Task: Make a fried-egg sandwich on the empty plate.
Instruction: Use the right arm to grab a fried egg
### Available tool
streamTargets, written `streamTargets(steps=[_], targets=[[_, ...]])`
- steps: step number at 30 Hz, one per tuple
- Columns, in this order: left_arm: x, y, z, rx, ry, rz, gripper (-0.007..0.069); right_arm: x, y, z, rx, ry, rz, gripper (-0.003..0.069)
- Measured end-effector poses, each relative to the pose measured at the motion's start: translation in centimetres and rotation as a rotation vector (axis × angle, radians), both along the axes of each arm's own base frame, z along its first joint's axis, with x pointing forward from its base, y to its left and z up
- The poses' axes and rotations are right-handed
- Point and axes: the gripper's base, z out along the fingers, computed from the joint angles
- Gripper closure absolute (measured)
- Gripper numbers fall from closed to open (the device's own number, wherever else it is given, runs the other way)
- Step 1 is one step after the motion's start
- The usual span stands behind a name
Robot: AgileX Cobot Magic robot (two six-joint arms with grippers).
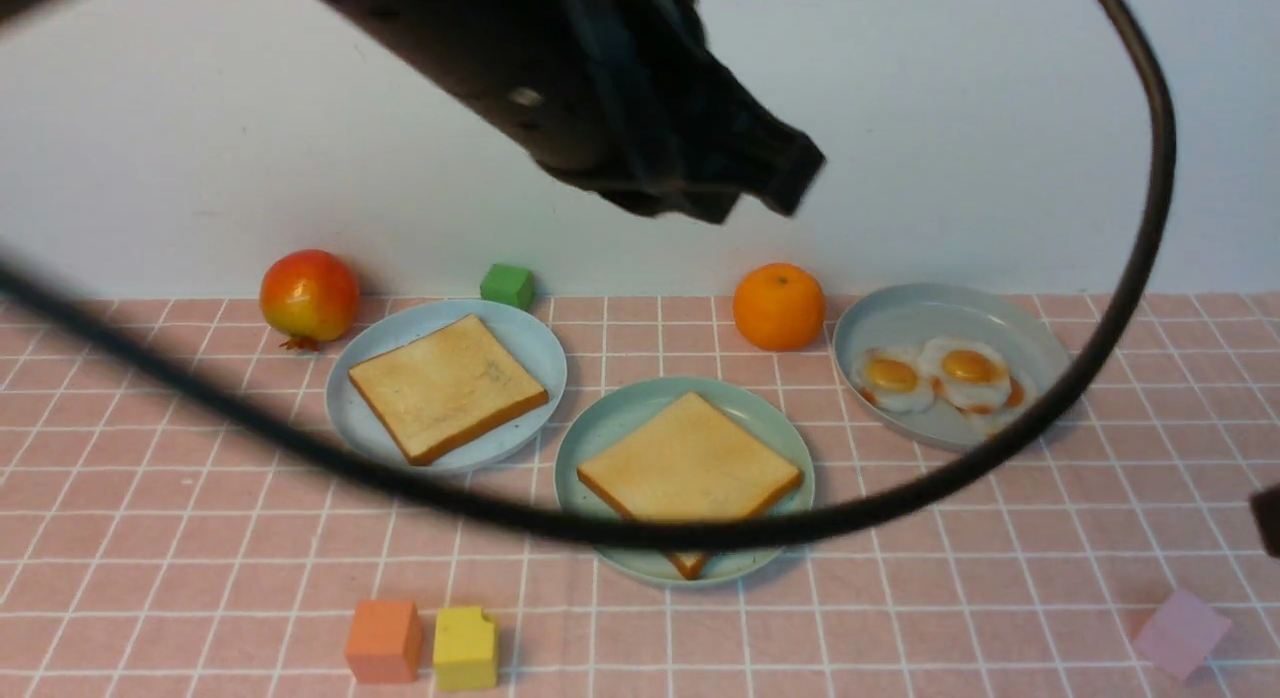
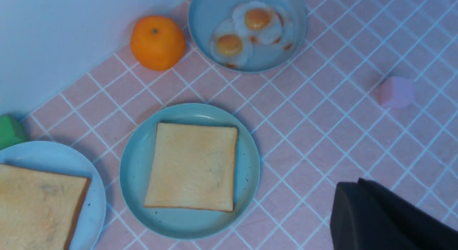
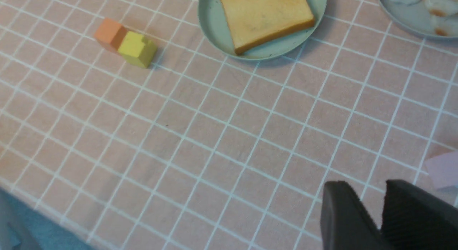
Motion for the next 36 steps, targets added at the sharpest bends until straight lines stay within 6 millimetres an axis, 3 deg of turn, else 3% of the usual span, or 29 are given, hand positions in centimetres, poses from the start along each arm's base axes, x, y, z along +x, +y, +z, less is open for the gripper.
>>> streamTargets(steps=[1,5,8,9,11,14,16,18,22,23,25,29,32,36], targets=[[-1.9,1.6,-0.2,-0.001,0.01,-0.003,0.0613,2.5,0.6,-1.2,-0.058,0.026,-0.019,0.0442],[-5.0,3.9,-1.8,-0.014,0.066,-0.017,0.0613,6.5,0.8,-3.7,-0.149,0.09,-0.069,0.0436],[-8.8,6.7,-5.6,-0.06,0.13,-0.024,0.0613,11.0,0.0,-6.2,-0.211,0.161,-0.139,0.043],[-9.0,6.9,-5.4,-0.072,0.115,-0.025,0.0613,11.3,-0.1,-6.4,-0.214,0.166,-0.14,0.043],[-11.6,9.4,-6.8,-0.151,0.038,-0.017,0.0613,14.2,-0.4,-7.7,-0.254,0.176,-0.113,0.0426],[-13.5,11.2,-7.7,-0.222,-0.041,-0.006,0.0613,16.4,0.0,-8.8,-0.278,0.188,-0.052,0.0422],[-15.2,12.9,-8.1,-0.298,-0.106,0.004,0.0613,19.6,0.8,-10.2,-0.297,0.181,0.009,0.0415],[-15.8,13.5,-8.0,-0.331,-0.122,0.014,0.0613,22.3,1.3,-11.4,-0.329,0.164,0.039,0.0407],[-15.7,13.5,-8.0,-0.345,-0.106,0.031,0.0613,26.0,1.5,-13.3,-0.425,0.148,0.078,0.0373],[-15.7,13.5,-8.0,-0.345,-0.106,0.031,0.0613,26.1,1.5,-13.5,-0.425,0.15,0.078,0.0373],[-15.4,13.2,-8.4,-0.332,-0.086,0.035,0.0613,28.2,1.3,-15.7,-0.528,0.148,0.109,0.0324],[-15.3,13.1,-8.5,-0.322,-0.074,0.035,0.0613,29.8,0.9,-17.6,-0.628,0.134,0.139,0.0256],[-15.3,13.1,-8.6,-0.32,-0.072,0.035,0.0613,30.8,1.0,-19.7,-0.658,0.115,0.153,0.0128],[-15.3,13.1,-8.6,-0.319,-0.071,0.035,0.0613,31.3,1.1,-20.5,-0.649,0.093,0.15,0.0019]])
